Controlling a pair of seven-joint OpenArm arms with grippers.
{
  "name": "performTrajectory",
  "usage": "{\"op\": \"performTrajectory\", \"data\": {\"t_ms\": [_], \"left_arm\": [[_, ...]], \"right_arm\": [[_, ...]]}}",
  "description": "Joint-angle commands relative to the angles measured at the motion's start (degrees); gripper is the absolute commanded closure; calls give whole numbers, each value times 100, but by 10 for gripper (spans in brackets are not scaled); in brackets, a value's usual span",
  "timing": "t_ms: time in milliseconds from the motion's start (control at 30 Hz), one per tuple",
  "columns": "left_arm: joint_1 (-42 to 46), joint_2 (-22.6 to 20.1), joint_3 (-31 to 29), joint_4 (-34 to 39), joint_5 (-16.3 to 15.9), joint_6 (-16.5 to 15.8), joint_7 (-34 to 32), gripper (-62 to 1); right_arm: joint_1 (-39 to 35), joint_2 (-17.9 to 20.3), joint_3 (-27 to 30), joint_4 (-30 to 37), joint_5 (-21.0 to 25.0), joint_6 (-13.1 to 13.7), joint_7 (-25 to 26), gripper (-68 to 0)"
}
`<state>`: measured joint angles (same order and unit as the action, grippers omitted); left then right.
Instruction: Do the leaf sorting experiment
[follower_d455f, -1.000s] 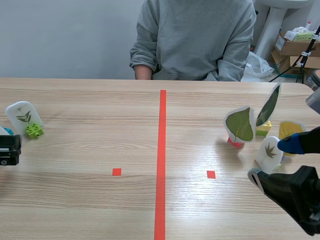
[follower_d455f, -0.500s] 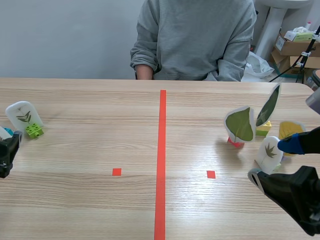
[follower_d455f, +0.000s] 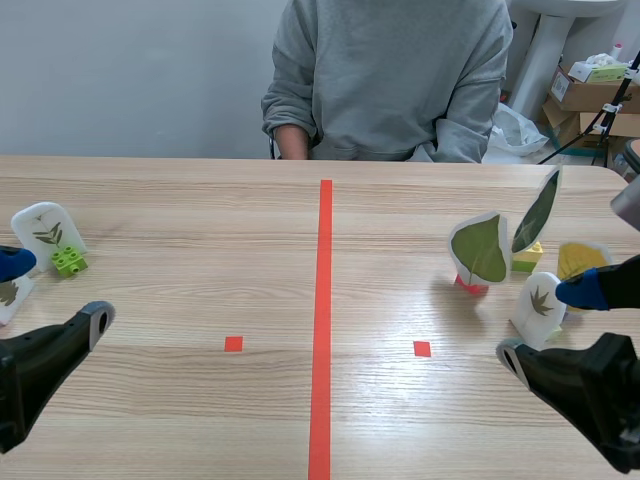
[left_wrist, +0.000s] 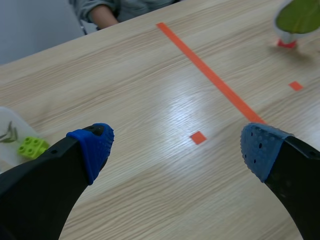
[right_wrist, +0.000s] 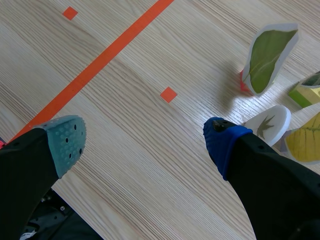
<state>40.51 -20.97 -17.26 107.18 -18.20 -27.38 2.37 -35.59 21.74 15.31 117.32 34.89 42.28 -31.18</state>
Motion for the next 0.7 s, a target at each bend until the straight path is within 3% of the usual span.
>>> {"op": "performTrajectory", "data": {"t_ms": [0,167,667], "left_arm": [[72,-22,-7,129,-96,-74,35,-544],[442,-105,-7,474,-389,-249,243,-544],[531,-131,-7,529,-391,-520,345,-544]], "right_arm": [[35,48,44,-11,26,44,66,-481],[37,48,44,-11,107,44,111,-481],[37,48,44,-11,157,44,107,-481]]}}
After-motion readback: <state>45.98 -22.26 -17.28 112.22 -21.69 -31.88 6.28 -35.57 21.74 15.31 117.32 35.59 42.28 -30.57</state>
